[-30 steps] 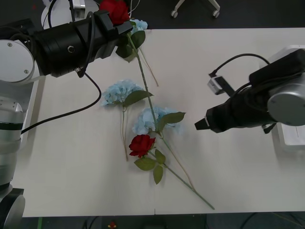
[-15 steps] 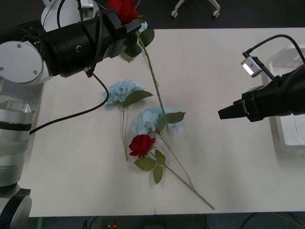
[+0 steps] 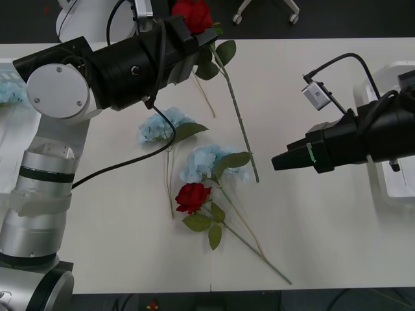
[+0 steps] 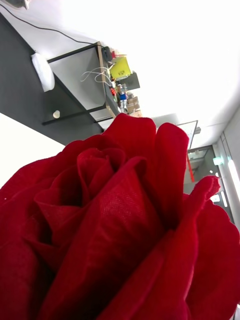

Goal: Put the red flowers into the right box and the blue flowers into the left box

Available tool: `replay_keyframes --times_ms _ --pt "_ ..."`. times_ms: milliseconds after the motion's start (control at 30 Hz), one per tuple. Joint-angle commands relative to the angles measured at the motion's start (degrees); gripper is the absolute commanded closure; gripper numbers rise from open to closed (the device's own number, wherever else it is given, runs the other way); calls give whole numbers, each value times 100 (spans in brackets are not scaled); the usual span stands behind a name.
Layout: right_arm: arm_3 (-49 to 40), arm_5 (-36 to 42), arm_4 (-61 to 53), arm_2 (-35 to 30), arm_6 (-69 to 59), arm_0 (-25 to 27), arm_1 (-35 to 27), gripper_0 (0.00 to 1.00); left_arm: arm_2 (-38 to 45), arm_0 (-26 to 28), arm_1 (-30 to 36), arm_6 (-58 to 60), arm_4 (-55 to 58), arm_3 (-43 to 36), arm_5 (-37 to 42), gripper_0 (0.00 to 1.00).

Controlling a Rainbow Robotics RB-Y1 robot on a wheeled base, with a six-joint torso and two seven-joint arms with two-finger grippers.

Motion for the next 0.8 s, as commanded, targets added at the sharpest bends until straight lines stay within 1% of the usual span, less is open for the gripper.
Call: replay_keyframes --times_ms 33,200,300,333,367,500,533,567,600,633,700,733,767,800 --pt "-95 22 316 302 -169 -538 533 0 -102 -345 -241 -79 -52 15 -81 100" --pt "-95 14 527 416 -196 -652 867 0 -137 -354 -232 -71 -34 59 -72 100" --pt "-95 14 650 539 -204 -661 919 0 -137 -354 -241 -62 -34 59 -81 100" --pt "-95 14 659 618 -213 -687 919 3 -137 -362 -241 -53 -34 59 -81 100" --pt "-95 14 659 662 -231 -687 902 8 -137 -362 -241 -53 -34 59 -81 100" --pt "-95 -4 676 865 -380 -687 814 51 -137 -354 -241 -53 -25 59 -81 100" --pt "-95 -4 676 873 -433 -687 805 57 -137 -354 -241 -53 -34 68 -81 100" --pt "-95 5 659 891 -591 -687 779 70 -129 -354 -241 -53 -34 68 -81 100" --pt "-95 40 650 909 -714 -696 779 78 -137 -354 -241 -53 -34 59 -81 100" --pt "-95 49 650 909 -758 -696 779 80 -129 -354 -232 -53 -34 68 -81 100" --pt "-95 40 641 935 -864 -687 796 90 -129 -354 -232 -53 -34 68 -81 100" --pt "-95 49 641 935 -872 -696 796 93 -137 -354 -232 -53 -34 77 -81 100" --pt "-95 49 668 935 -881 -696 805 100 -129 -354 -232 -44 -34 77 -81 100" --pt "-95 40 676 935 -890 -696 814 100 -129 -345 -223 -44 -34 77 -81 100"
